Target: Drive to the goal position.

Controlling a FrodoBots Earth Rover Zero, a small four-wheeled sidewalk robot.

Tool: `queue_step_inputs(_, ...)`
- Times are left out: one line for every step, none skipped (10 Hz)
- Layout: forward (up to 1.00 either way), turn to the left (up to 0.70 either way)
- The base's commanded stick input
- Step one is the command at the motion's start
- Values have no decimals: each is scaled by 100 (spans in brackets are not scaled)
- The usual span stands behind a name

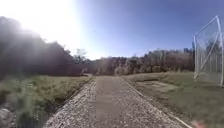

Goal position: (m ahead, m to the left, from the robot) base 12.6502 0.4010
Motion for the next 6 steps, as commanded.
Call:
queue_step_inputs(50,0)
queue_step_inputs(50,0)
queue_step_inputs(50,0)
queue_step_inputs(50,0)
queue_step_inputs(50,0)
queue_step_inputs(50,0)
